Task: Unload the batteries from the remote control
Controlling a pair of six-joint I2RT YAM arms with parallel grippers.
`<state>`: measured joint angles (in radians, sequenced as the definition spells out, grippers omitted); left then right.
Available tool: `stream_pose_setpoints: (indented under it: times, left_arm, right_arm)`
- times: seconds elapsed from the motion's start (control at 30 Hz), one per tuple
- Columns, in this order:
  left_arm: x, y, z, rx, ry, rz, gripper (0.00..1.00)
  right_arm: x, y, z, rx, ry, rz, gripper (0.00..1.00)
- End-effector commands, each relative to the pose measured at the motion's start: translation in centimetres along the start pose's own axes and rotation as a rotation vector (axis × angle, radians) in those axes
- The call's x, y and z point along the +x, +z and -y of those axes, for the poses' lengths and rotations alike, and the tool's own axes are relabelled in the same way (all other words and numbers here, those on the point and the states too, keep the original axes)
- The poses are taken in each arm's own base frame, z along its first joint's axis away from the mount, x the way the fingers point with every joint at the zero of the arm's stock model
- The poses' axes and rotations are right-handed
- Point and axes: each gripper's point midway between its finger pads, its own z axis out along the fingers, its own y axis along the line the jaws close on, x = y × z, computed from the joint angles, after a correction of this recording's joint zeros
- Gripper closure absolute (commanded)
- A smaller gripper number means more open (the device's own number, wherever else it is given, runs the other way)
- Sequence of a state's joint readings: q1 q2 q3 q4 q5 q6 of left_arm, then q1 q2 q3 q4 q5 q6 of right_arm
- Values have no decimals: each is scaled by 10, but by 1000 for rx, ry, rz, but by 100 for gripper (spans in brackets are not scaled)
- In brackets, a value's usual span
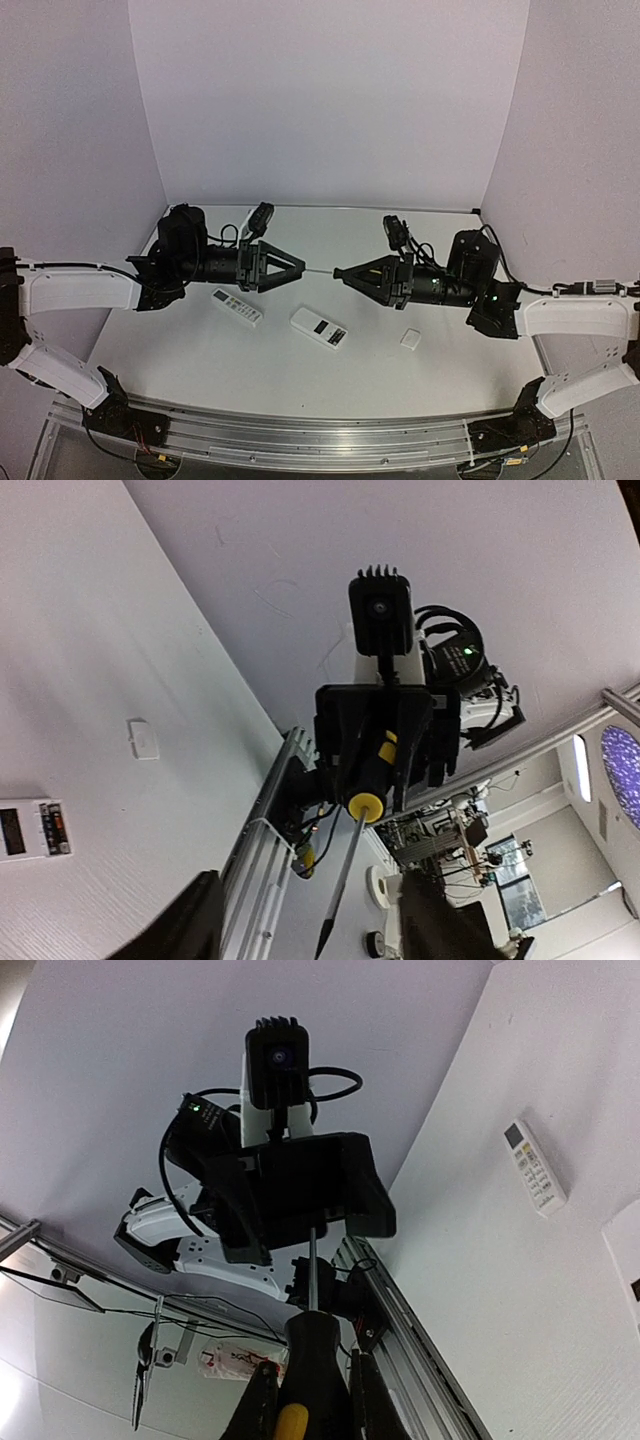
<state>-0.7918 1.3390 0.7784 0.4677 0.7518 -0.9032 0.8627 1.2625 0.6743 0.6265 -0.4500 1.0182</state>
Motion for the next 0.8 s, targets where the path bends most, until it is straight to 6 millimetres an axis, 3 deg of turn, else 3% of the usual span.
stream_pose_setpoints:
  times: [0.0, 0.1, 0.2, 0.3, 0.53, 0.77]
  left_arm:
    - [-17, -11, -19, -217, 58, 67, 1]
    - [-23, -26, -53, -439, 69, 99, 0]
    - [-20, -37, -87, -620, 66, 80, 0]
    - [-15, -31, -112, -690, 58, 19, 0]
    - [-22, 2, -160, -718, 56, -103, 0]
    - [-20, 21, -200, -705, 17, -195, 0]
  right_arm:
    - [4, -13, 15, 98, 5, 19, 100]
    - [10, -34, 46, 299, 20, 33, 100]
    - [21, -74, 82, 590, 44, 25, 100]
    - [27, -94, 95, 707, 62, 17, 100]
    - [40, -92, 99, 730, 99, -67, 100]
    - [40, -91, 108, 763, 93, -72, 100]
